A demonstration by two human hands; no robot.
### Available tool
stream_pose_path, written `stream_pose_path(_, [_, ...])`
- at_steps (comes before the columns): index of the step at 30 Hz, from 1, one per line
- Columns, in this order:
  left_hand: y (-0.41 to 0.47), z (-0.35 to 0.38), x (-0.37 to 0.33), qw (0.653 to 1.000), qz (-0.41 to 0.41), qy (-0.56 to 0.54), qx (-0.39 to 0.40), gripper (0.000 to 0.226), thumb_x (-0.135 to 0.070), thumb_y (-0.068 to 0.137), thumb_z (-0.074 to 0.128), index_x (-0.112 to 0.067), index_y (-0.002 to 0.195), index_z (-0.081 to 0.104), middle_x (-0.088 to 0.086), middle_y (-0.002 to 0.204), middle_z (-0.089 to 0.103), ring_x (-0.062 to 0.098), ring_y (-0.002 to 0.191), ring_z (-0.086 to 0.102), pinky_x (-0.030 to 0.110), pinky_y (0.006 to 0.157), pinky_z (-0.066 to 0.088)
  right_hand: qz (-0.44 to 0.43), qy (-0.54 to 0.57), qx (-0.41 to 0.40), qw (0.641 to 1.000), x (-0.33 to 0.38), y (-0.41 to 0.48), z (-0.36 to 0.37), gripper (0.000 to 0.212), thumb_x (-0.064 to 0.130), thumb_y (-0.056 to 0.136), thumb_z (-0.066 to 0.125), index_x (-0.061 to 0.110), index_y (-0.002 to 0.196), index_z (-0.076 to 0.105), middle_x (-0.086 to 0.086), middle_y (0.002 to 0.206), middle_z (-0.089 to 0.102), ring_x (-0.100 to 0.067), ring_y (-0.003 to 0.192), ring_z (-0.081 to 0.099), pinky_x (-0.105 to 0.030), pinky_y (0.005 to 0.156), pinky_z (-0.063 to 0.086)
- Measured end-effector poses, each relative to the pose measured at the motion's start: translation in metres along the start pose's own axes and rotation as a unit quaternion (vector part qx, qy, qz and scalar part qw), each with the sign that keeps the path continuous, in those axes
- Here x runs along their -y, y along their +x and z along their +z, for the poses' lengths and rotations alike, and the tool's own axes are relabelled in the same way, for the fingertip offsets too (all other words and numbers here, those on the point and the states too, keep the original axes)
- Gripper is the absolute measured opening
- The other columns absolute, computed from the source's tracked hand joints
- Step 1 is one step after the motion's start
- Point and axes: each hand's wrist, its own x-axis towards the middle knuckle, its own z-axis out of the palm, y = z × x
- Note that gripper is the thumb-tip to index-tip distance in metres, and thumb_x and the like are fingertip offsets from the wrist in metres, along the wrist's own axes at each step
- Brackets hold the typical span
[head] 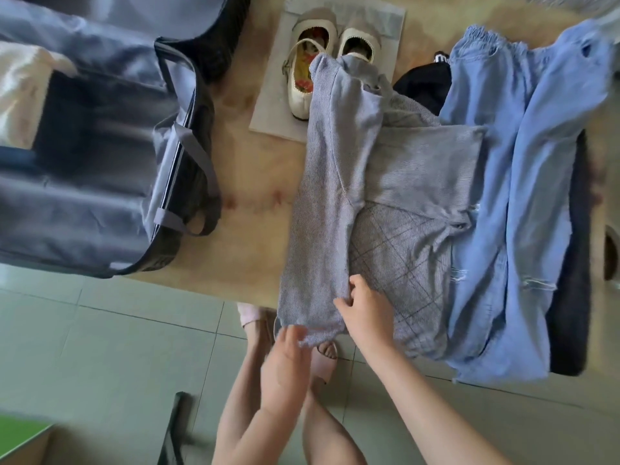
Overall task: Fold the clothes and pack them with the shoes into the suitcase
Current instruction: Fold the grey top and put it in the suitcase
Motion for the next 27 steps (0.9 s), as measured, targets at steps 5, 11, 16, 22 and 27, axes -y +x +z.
stream_pose_path(5, [0.023,-0.015,0.022,0.992,-0.045,-0.098,-0.065,0.011,-0.011,0.091,0.055,-0.014,0.101,0.058,-0.001,0.102,0.051,0.023,0.096,0.057,0.032,0.072,0.044,0.034,0.045,-0.010,0.998,-0.011,-0.022,0.018,0.026,0.034,0.084,0.068,0.015,0.099,0.058,-0.006,0.088,0.068,-0.027,0.084,0.063,-0.031,0.061,0.037])
stream_pose_path(11, [0.043,-0.013,0.029,0.952,-0.181,-0.242,-0.057,0.008,-0.009,0.091,0.057,-0.011,0.098,0.053,0.004,0.098,0.061,0.022,0.094,0.059,0.023,0.068,0.038,0.059,0.090,-0.041,0.993,-0.016,-0.034,0.034,0.023,0.034,0.079,0.072,0.020,0.076,0.054,-0.003,0.075,0.065,-0.029,0.076,0.060,-0.033,0.059,0.037])
stream_pose_path(16, [0.049,0.002,0.051,0.917,-0.261,-0.301,-0.022,0.026,-0.013,0.092,0.060,-0.004,0.115,0.053,0.012,0.110,0.063,0.020,0.093,0.056,0.026,0.076,0.040,0.073,0.118,-0.058,0.989,-0.021,-0.050,0.055,0.023,0.033,0.077,0.074,0.018,0.077,0.057,-0.001,0.077,0.065,-0.028,0.078,0.060,-0.035,0.062,0.040])
stream_pose_path(22, [0.048,0.012,0.060,0.910,-0.276,-0.306,-0.034,0.021,-0.019,0.088,0.066,-0.008,0.106,0.068,0.008,0.098,0.068,0.019,0.089,0.061,0.025,0.076,0.042,0.082,0.088,-0.090,0.989,-0.018,-0.065,0.075,0.025,0.026,0.070,0.081,0.011,0.071,0.061,-0.012,0.070,0.060,-0.035,0.071,0.055,-0.038,0.063,0.040])
stream_pose_path(27, [0.028,0.019,0.066,0.848,-0.345,-0.403,-0.006,0.012,-0.024,0.087,0.065,-0.013,0.082,0.068,0.008,0.076,0.063,0.023,0.072,0.057,0.029,0.067,0.048,0.131,0.138,-0.039,0.981,-0.022,-0.074,0.090,0.025,0.029,0.073,0.078,0.010,0.071,0.062,-0.014,0.077,0.065,-0.036,0.077,0.057,-0.039,0.072,0.040])
